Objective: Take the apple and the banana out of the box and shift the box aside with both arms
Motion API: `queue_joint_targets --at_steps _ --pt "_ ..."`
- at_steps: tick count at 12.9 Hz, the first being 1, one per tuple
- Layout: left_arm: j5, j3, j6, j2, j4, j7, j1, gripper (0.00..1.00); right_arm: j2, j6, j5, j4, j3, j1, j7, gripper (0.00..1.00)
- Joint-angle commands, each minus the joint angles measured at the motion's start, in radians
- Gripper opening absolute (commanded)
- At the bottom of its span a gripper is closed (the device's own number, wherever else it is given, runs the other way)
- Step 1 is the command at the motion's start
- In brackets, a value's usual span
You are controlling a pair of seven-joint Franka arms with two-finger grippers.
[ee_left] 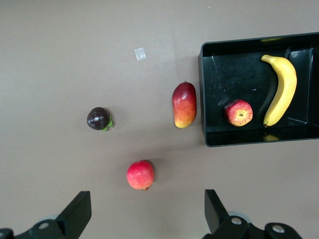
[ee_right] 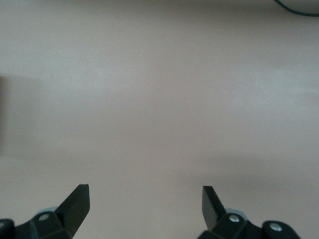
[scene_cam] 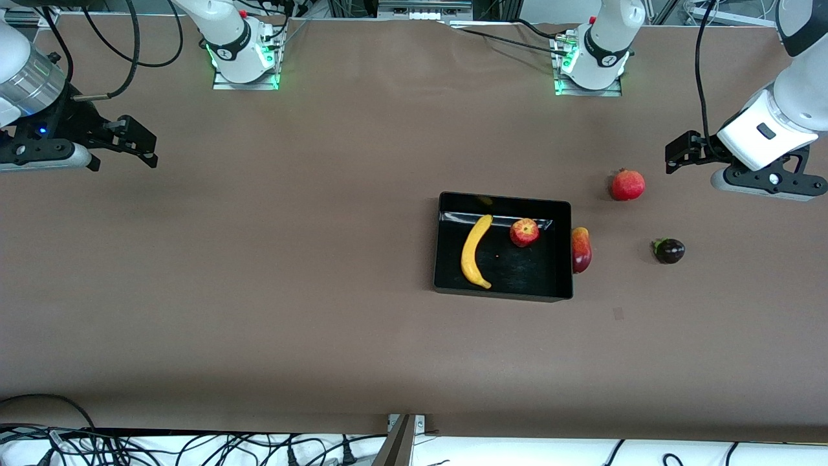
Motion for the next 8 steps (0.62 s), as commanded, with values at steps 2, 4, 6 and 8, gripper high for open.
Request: queue_joint_targets --at_steps 2,4,6,8 --pt "-0.015 0.005 -0.034 0.015 0.036 0.024 -0.001 1.00 0.005 -0.006 -0.003 0.015 0.002 -0.005 -0.002 1.00" --pt "-0.021 0.006 -0.040 0.017 0.036 0.020 -0.001 1.00 0.005 -0.006 -0.003 0.015 0.002 -0.005 -0.002 1.00" --pt "-0.026 0.005 -0.046 0.035 0.033 0.020 -0.002 1.00 0.005 -0.006 -0.003 0.016 0.002 -0.005 -0.002 1.00" --pt "-0.021 0.005 -0.095 0.052 0.036 0.017 -0.010 1.00 0.005 -0.006 -0.003 0.015 0.002 -0.005 -0.002 1.00"
